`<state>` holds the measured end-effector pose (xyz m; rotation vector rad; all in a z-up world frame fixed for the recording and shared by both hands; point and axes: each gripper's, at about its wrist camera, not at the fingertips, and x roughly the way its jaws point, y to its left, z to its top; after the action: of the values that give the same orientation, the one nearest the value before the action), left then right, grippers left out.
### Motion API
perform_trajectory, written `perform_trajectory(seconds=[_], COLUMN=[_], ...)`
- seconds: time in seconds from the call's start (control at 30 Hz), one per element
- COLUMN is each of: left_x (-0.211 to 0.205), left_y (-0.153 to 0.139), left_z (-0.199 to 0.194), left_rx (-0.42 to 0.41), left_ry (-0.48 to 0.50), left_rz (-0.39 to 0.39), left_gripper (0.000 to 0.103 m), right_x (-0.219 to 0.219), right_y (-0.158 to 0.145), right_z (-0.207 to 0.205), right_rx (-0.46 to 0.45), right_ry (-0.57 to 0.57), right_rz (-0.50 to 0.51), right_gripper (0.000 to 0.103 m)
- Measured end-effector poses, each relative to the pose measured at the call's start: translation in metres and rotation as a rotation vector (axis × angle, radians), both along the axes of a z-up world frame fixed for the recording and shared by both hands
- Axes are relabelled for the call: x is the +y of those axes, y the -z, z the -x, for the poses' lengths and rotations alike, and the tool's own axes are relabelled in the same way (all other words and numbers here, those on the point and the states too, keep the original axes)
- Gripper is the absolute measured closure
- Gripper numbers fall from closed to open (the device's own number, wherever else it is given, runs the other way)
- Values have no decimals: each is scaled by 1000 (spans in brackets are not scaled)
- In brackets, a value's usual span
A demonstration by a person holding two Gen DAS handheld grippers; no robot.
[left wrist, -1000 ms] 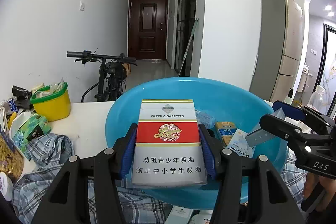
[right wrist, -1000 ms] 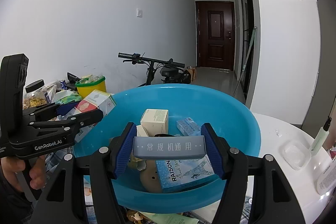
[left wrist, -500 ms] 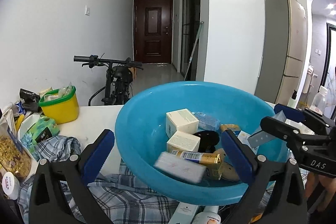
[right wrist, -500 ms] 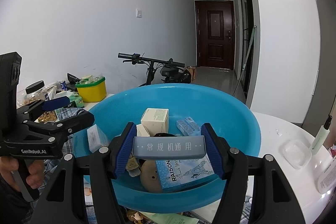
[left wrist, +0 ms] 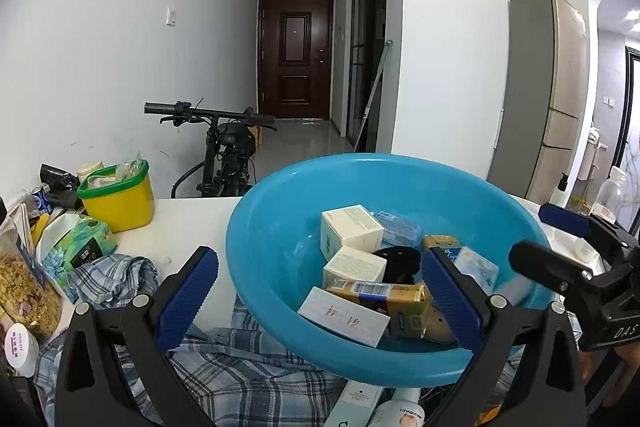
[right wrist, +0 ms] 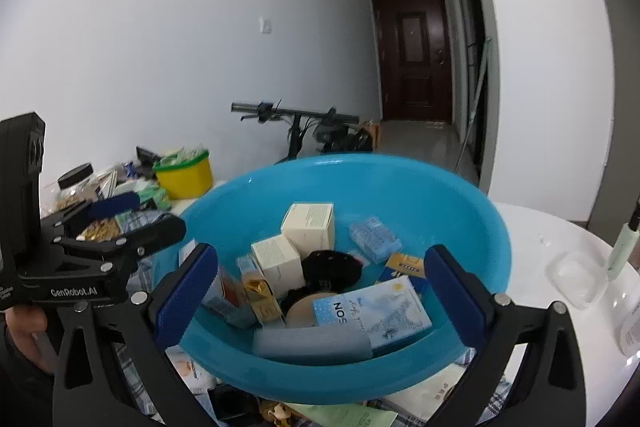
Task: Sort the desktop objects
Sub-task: 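Release the cigarette pack into the basin with the left tool while the right tool releases the grey box, then move both open tools back over the table items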
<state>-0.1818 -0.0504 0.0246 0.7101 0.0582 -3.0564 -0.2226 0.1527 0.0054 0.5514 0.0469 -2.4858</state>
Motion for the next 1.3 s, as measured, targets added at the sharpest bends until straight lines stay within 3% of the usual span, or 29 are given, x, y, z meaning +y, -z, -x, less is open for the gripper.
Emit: perform_trajectory(seconds=[0.37, 0.7, 0.93, 1.0, 1.03, 1.13, 1.3], left_x=[3, 4, 15, 21, 25, 34, 44], left_y=[2, 0, -7, -5, -1, 12, 43], left_z=[-1, -5, -23, -37, -48, -68, -74], left_rx=[-2, -13, -39, -32, -14, 10, -53], left_ry=[-4, -2, 46, 45, 41, 94, 182], left_rz=[11, 16, 76, 140, 200, 277, 294], left_gripper=[0, 0, 0, 0, 0, 0, 0], right_x=[3, 17, 16, 16, 16, 15, 14], right_y=[2, 7, 7, 6, 5, 5, 6], right_z=[0, 10, 10, 9, 9, 8, 8], right_rx=[-7, -87, -97, -98, -97, -94, -94], right_ry=[3, -7, -17, -22, -22, -23, -20], right_rz=[15, 125, 136, 137, 136, 138, 125], right_gripper=[0, 0, 0, 0, 0, 0, 0])
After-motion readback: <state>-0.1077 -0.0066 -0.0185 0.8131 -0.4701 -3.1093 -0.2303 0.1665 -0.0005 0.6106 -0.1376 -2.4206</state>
